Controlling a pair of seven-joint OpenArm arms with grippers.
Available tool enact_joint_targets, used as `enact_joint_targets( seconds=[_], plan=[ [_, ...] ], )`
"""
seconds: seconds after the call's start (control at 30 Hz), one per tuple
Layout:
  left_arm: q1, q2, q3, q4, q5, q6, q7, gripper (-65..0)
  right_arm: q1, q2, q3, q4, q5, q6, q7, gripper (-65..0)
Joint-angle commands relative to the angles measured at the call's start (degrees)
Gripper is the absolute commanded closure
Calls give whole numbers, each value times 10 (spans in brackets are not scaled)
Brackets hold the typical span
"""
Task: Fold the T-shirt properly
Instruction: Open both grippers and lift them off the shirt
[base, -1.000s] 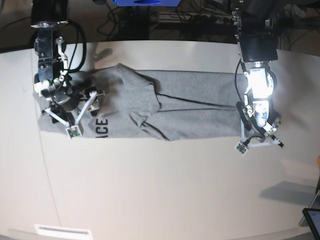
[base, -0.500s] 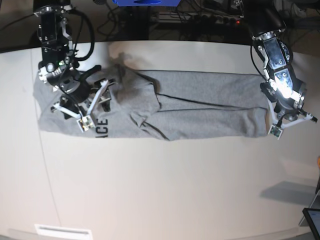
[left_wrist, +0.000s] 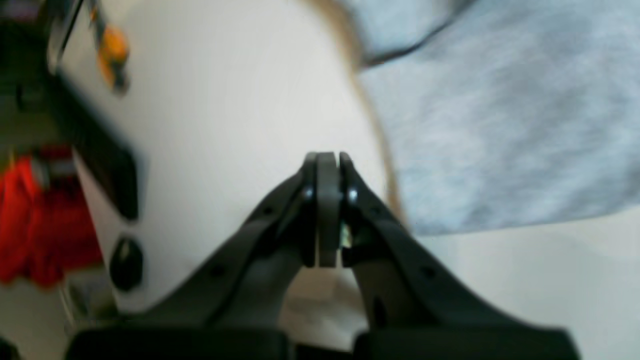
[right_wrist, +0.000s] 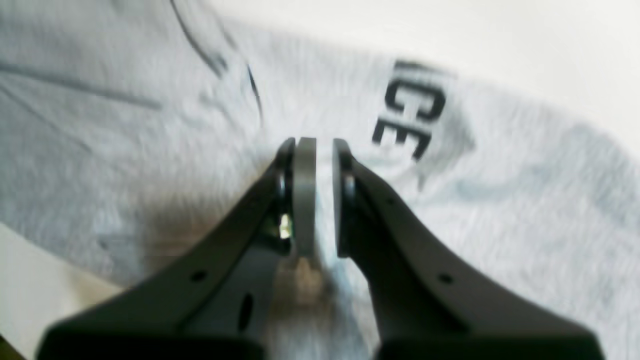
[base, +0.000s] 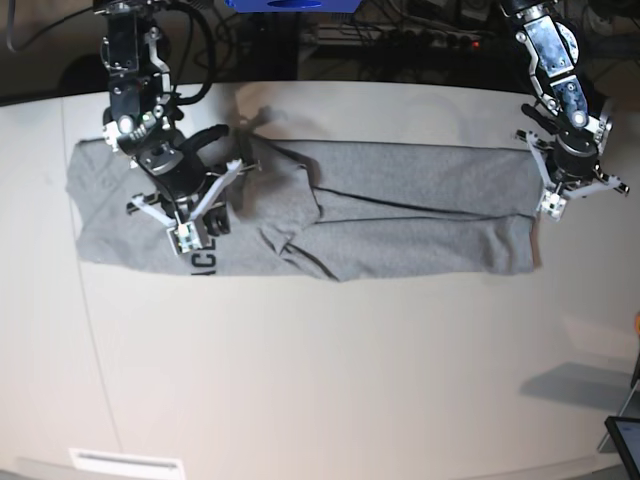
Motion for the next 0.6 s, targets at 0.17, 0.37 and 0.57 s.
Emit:
enact_joint_targets(
  seconds=[0.17, 0.37, 0.57],
  plan=[
    [-27, -9, -33, -35, 0, 6, -9, 0, -1, -1, 2, -61, 1, 1, 35, -65],
    [-34, -10, -28, -42, 0, 6, -6, 0, -2, -1, 2, -87, 1, 1, 43, -65],
    [-53, -9, -32, -59, 0, 6, 4, -2, -2, -1, 2, -87, 1, 1, 39, -65]
  ],
)
